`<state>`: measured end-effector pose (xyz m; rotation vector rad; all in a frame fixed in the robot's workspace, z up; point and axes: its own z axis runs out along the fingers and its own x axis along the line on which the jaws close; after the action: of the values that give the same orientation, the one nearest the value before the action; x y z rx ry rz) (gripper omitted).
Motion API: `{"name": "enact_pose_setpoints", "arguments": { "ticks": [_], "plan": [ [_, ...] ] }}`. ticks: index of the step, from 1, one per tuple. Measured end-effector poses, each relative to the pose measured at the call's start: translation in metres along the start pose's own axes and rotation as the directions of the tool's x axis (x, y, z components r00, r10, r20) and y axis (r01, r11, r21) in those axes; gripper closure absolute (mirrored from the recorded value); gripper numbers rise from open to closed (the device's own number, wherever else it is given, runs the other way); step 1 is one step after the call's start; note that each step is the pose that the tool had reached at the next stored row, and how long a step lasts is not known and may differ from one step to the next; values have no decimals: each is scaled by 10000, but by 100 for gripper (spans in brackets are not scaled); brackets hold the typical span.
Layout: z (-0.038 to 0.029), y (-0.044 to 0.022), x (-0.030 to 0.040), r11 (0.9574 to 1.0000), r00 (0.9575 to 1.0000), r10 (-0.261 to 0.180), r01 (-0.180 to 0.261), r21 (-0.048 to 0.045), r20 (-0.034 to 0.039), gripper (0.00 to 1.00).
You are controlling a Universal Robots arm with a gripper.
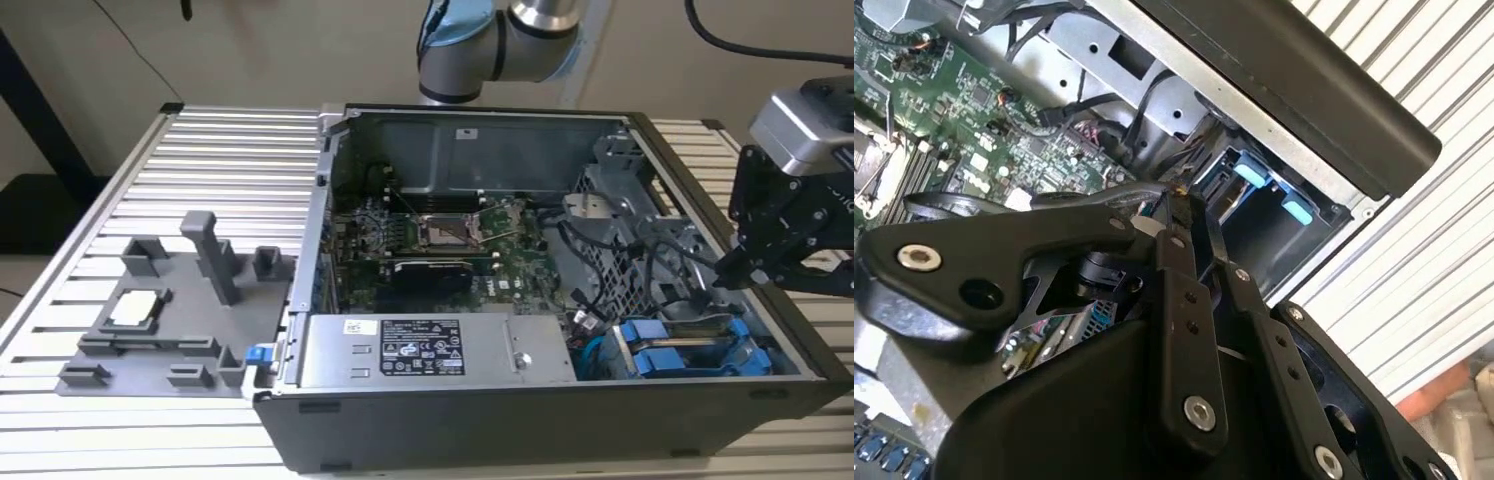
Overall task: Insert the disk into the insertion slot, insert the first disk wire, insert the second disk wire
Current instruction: 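Insert the first disk wire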
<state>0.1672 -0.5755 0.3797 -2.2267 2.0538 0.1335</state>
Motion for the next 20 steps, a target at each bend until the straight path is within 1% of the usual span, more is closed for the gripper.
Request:
{"name": "enact_pose_setpoints", "arguments": {
  "ticks": [2,4,8,10,11,13,15,17,19,20],
  "plan": [
    [20,1,3,10000,10000,1,-1,1,-21,81],
    [38,2,6,10000,10000,1,-1,2,-24,81],
    [41,6,6,10000,10000,0,0,6,-28,81],
    [44,15,5,10000,10000,-6,6,51,-53,81],
    [46,21,5,10000,10000,-9,10,73,-81,81],
    [56,39,5,10000,9998,-13,15,83,-185,81],
    [69,82,4,10000,9996,-15,18,98,-273,81],
    [83,134,1,9999,9993,3,2,133,-369,81],
    [100,151,2,9998,9991,18,-10,202,-430,81],
    [112,153,5,9997,9990,20,-9,250,-440,81]
  ]
}}
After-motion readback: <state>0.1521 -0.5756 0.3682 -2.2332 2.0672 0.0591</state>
